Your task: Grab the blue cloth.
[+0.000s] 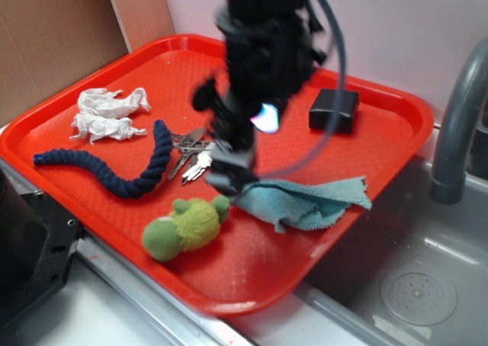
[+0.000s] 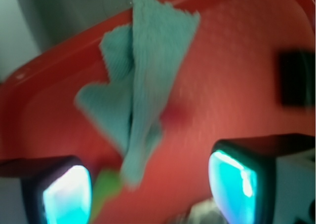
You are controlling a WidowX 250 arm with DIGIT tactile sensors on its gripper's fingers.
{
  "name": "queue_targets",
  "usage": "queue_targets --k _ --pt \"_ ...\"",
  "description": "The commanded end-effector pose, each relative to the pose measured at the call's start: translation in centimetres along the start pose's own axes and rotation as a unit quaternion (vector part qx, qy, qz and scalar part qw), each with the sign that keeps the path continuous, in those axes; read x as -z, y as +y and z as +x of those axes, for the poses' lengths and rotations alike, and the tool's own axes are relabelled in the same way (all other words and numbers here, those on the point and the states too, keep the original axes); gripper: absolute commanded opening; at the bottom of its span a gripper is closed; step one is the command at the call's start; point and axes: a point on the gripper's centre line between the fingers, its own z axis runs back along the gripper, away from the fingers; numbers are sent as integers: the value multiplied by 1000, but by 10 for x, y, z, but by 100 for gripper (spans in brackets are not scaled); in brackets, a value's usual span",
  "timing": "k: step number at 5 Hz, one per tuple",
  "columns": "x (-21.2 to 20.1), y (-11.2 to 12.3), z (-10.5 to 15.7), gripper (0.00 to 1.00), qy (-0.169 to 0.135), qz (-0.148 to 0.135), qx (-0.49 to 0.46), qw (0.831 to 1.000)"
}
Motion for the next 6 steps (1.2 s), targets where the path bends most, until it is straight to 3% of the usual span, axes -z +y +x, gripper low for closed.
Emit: queue_targets --k 1,2,3,4,6 --pt "14 -4 39 100 -24 -20 80 996" --pt "14 -14 47 100 -24 -35 93 995" --pt "10 -33 49 100 -19 -29 95 995" --pt "15 -45 50 100 4 -44 95 994" --pt "37 -60 22 100 14 -77 72 994"
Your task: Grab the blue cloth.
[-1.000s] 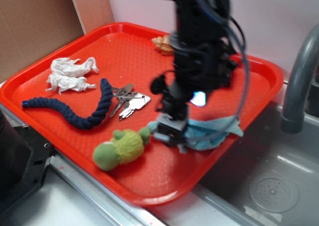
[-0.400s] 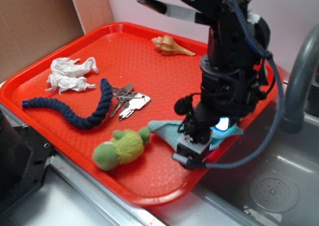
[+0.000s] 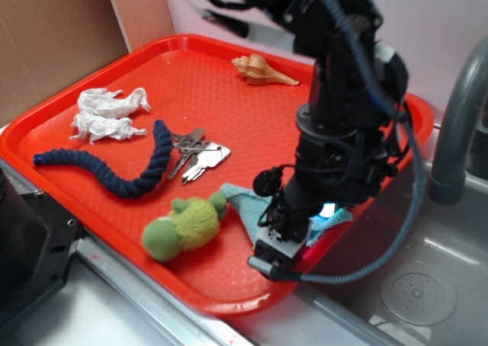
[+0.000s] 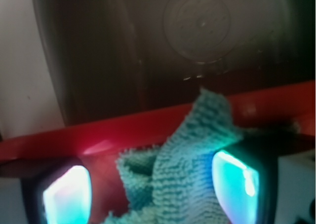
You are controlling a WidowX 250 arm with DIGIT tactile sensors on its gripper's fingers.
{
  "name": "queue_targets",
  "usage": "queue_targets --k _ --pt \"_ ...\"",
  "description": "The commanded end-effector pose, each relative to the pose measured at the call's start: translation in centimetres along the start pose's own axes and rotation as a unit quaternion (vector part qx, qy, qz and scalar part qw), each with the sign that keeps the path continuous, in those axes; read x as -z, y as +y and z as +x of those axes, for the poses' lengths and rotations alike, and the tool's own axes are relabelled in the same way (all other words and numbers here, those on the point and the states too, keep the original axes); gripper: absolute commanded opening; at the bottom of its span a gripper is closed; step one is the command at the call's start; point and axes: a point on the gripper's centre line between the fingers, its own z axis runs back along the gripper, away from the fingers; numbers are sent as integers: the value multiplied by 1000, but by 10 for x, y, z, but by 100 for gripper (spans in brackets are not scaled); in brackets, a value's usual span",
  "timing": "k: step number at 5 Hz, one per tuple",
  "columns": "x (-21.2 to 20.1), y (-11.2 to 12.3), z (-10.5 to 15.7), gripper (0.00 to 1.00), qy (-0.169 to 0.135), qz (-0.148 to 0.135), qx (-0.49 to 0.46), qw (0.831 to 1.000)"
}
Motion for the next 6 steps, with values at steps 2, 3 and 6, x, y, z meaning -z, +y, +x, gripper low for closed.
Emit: queue_targets --k 2,3,6 --pt "8 -33 -26 0 -10 -9 -28 999" --pt "-4 -38 -35 0 5 -2 -46 999" --pt "-60 -35 -66 0 25 -10 -164 986"
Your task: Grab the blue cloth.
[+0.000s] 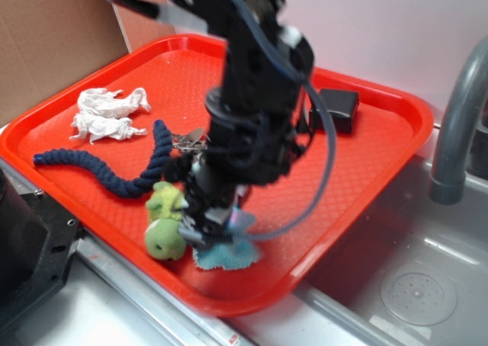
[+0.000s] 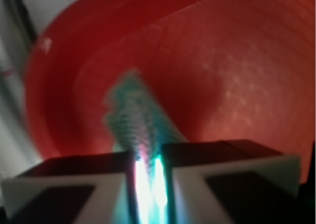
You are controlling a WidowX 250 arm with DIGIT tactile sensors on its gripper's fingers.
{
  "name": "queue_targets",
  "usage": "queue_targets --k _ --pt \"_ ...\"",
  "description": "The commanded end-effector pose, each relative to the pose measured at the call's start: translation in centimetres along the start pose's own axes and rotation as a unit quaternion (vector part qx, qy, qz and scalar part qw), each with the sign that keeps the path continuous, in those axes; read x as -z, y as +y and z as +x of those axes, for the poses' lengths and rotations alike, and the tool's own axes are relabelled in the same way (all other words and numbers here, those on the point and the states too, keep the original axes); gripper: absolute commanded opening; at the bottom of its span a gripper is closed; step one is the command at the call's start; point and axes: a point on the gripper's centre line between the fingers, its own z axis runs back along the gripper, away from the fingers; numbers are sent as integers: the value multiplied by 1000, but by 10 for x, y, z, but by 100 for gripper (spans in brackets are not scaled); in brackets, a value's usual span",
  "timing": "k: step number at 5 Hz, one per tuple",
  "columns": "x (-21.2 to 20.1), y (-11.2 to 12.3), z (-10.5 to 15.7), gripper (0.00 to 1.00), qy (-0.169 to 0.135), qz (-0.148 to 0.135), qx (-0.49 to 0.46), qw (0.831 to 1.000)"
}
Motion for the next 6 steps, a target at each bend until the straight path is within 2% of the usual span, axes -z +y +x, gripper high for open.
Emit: queue_targets --k 1,2,3,4,5,6 --pt "-60 3 -15 0 -36 2 -142 989" --pt "-84 7 -39 0 -64 9 -266 962" --pt "-99 7 -62 0 -85 6 -383 920" --pt "-131 4 -78 0 -118 44 -489 863" --pt "-165 -4 -80 0 -125 103 -487 858" --pt "-175 -18 -78 0 -123 129 -489 854"
